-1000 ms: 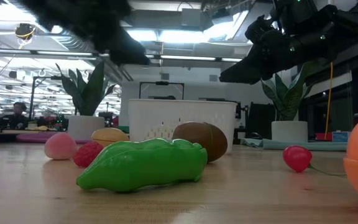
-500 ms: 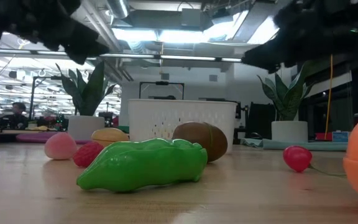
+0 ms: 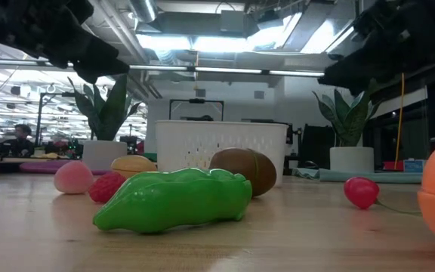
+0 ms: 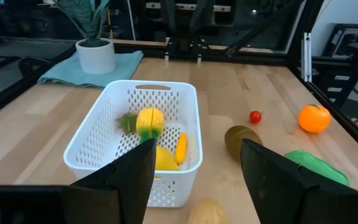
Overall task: Pick and placing Produce into tupperware
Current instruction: Put the red cherry into the white bin
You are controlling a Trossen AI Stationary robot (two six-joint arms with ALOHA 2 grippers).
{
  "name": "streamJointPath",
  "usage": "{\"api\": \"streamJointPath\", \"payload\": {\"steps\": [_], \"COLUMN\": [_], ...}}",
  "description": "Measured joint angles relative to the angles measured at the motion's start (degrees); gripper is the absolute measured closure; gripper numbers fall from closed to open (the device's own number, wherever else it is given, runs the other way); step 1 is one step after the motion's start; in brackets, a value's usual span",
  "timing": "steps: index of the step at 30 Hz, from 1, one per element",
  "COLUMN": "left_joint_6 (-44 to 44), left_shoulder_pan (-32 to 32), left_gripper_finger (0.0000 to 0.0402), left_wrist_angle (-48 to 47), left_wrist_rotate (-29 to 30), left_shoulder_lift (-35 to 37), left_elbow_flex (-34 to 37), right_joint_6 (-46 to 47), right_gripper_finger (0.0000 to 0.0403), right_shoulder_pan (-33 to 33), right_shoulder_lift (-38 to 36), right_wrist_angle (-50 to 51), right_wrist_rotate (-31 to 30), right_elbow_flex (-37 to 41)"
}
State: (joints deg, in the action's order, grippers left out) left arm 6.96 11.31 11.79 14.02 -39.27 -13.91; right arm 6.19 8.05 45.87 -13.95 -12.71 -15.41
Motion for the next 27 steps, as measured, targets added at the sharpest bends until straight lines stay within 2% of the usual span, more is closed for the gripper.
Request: {"api": "streamJointPath", "payload": {"steps": [8,15,27], "left_joint_6": [0.02,0.17,0.50], "left_shoulder_pan": [0.74,2.90,6.60], "left_gripper_finger": [0.0177,0.0177,0.0177], "left_wrist_angle": [-0.09,-0.20,-0.20], "left_wrist_rotate": [0.00,-0.07,-0.13], "left_shoulder_lift": [0.00,-0.02,-0.04], "left_elbow_flex": [0.00,0.00,0.00], "right_joint_6": [8.43,20.04,39.08], "right_gripper_finger": [0.0240,0.0240,0.0240], "right_shoulder_pan": [13.09,23.99,29.90], "right_shoulder_lift": [2.29,12.12,37.15], "right_wrist_angle": [12.17,23.59,52.22], "right_wrist_rotate": [-10.09,-19.96,-21.12], "right_elbow_flex": [-6.91,-16.06,-40.99]}}
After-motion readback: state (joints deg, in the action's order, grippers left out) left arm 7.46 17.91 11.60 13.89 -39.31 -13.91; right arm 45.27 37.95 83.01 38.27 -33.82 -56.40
